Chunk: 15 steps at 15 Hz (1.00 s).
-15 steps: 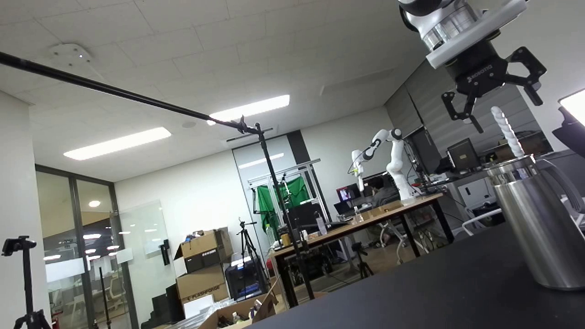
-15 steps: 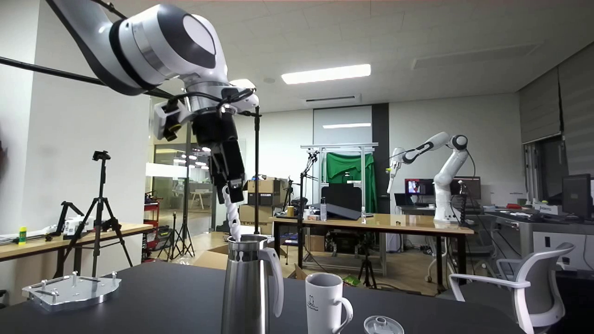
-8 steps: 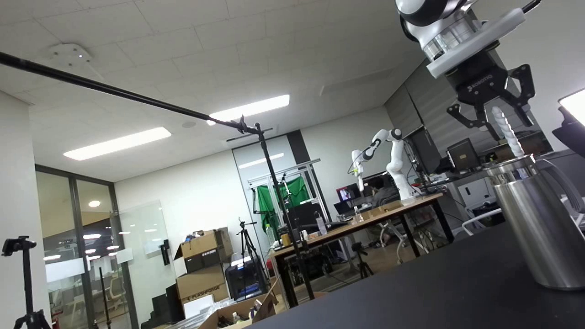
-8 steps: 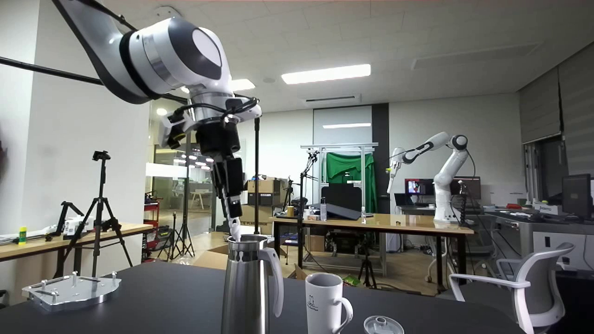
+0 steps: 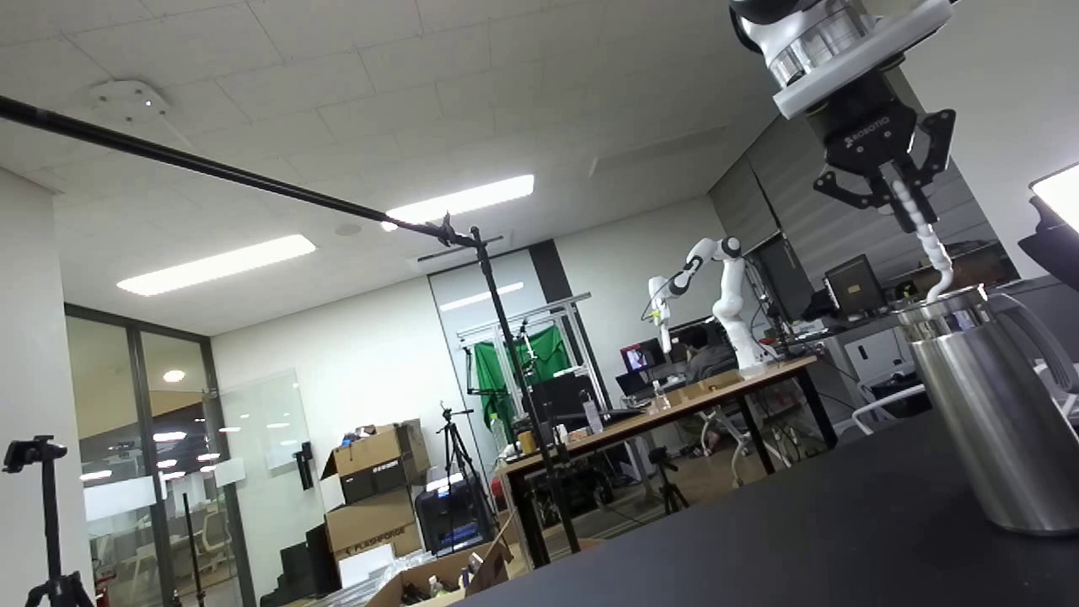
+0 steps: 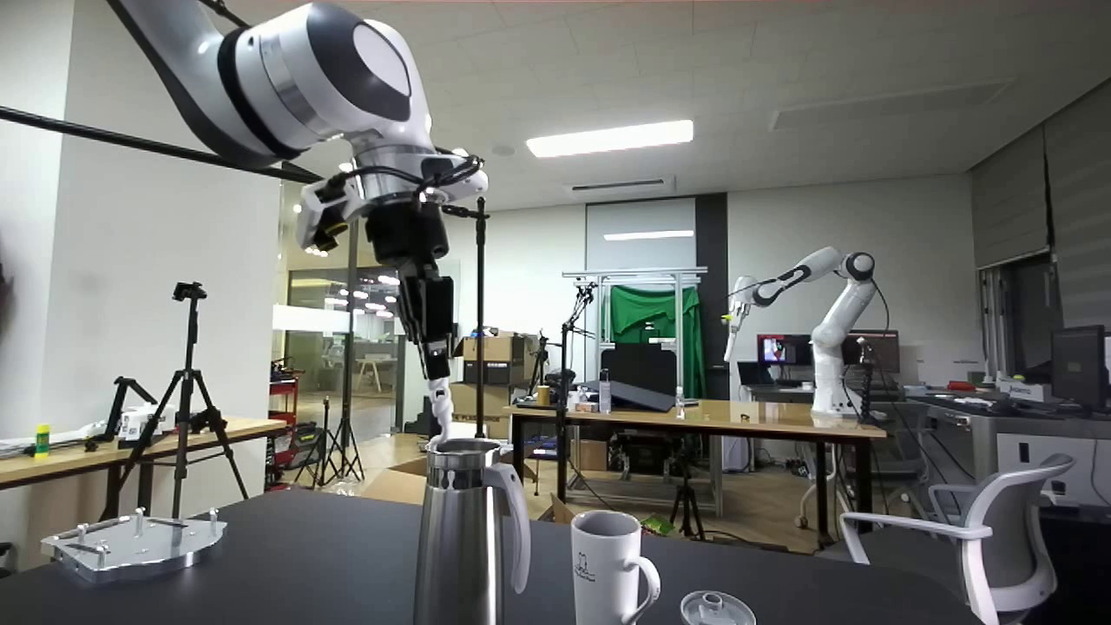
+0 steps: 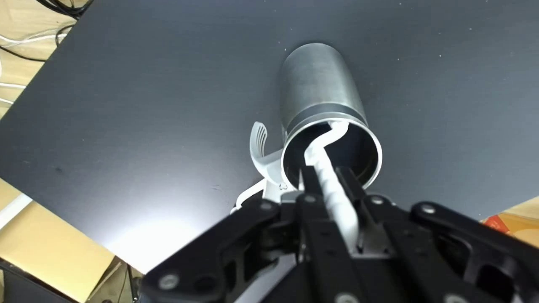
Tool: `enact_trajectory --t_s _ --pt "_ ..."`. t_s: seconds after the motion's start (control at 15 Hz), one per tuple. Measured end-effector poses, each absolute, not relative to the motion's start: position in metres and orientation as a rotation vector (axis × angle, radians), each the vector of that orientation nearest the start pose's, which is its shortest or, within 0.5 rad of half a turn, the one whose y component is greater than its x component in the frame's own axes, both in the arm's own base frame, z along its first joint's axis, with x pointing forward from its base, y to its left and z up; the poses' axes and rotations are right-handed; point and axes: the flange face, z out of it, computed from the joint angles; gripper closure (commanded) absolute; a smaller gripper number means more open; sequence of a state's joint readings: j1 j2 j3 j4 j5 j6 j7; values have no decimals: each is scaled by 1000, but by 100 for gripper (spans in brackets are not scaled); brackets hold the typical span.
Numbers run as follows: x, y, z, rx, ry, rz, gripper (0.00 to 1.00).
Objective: Move the brush inside the flask up and down
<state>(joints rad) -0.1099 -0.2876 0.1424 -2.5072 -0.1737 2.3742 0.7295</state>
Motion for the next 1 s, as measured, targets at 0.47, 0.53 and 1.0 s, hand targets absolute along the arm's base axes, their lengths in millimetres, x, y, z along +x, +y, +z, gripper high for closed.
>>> enact_trajectory --t_s 0.47,0.53,1.0 --pt "424 2 471 -3062 841 -387 96" --pt "421 0 479 -3062 831 -404 96" --pt "426 -17 459 -3138 665 -446 96"
